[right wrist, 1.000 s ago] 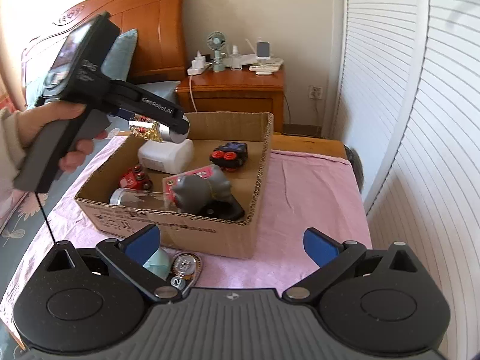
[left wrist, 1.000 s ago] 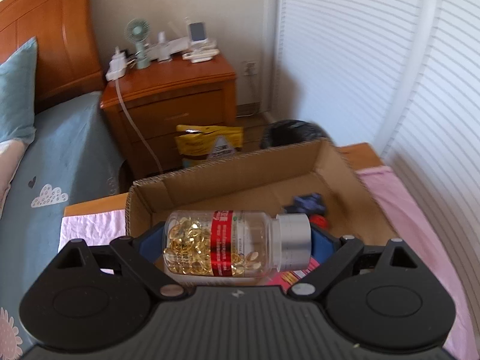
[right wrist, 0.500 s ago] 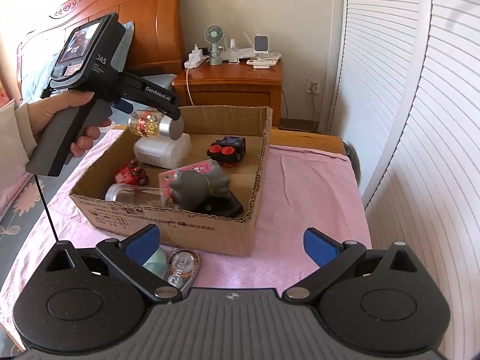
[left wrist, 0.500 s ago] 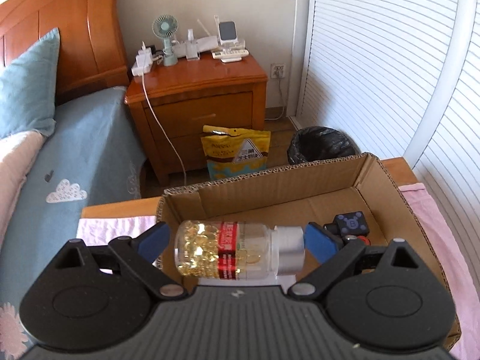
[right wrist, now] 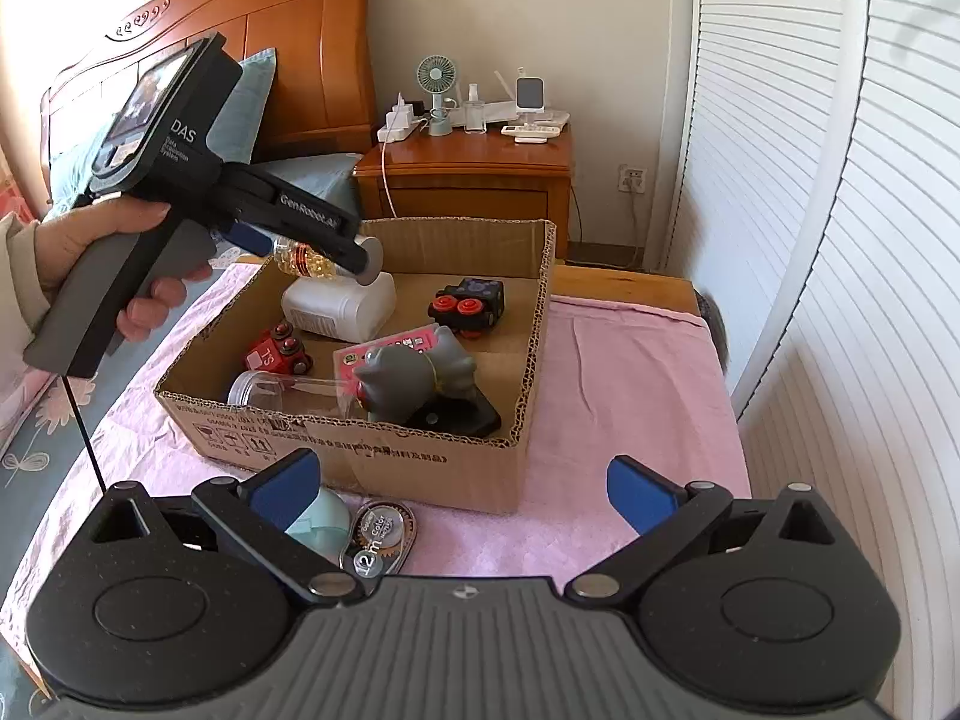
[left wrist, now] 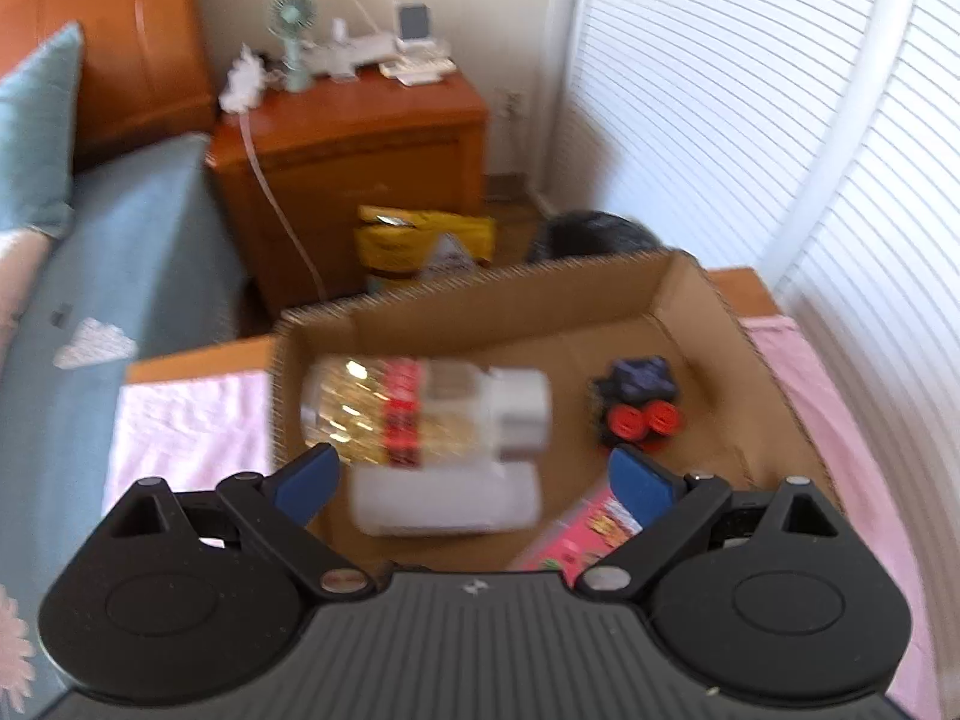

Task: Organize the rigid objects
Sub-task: 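Drop capsule bottle into box with left tool while right tool releases elephant there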

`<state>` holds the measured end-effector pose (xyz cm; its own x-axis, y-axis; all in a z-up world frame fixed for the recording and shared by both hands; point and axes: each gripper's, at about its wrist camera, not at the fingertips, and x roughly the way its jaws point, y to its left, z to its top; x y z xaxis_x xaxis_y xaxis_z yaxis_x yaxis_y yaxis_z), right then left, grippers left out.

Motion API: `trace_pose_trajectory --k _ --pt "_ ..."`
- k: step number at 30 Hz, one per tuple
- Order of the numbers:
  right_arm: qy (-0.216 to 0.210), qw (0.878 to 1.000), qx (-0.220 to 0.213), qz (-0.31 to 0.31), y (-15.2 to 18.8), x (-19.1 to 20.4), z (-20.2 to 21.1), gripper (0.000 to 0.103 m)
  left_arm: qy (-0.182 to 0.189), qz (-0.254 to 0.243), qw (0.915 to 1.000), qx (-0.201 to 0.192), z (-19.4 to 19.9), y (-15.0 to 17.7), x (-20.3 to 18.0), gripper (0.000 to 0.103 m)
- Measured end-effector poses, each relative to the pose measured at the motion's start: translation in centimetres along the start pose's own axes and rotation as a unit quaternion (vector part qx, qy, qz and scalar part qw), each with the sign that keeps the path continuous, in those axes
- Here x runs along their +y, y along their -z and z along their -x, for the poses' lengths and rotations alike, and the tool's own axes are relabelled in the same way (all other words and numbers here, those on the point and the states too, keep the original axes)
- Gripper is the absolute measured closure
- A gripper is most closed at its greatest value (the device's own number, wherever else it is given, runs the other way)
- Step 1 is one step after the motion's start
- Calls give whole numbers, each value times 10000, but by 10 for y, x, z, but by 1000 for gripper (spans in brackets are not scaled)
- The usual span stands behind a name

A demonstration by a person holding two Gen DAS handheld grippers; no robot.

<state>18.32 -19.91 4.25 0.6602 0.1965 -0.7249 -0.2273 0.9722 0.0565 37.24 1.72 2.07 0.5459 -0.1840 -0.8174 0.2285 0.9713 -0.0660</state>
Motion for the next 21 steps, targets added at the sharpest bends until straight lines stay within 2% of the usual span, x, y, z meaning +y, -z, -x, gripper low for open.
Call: trace_pose_trajectory --k 3,7,11,14,18,21 --pt "12 10000 21 -23 -1 0 -4 0 141 -20 9999 -29 -7 0 -4 7" --pt "65 9999 113 -67 2 -3 -9 0 51 -64 9992 -384 -6 0 -8 7" --pt "77 9998 170 -62 5 -4 -12 0 75 -189 9991 -378 -5 0 -13 7" --pt "46 9999 123 -83 6 -4 -10 0 314 -229 9985 -381 -4 -1 -15 7" --pt "48 9999 72 -124 9 -7 -3 0 434 -309 9975 -466 -6 -7 -21 7" --pt "135 9997 94 -167 11 -10 -1 0 505 -318 9977 -326 -13 -11 -25 7"
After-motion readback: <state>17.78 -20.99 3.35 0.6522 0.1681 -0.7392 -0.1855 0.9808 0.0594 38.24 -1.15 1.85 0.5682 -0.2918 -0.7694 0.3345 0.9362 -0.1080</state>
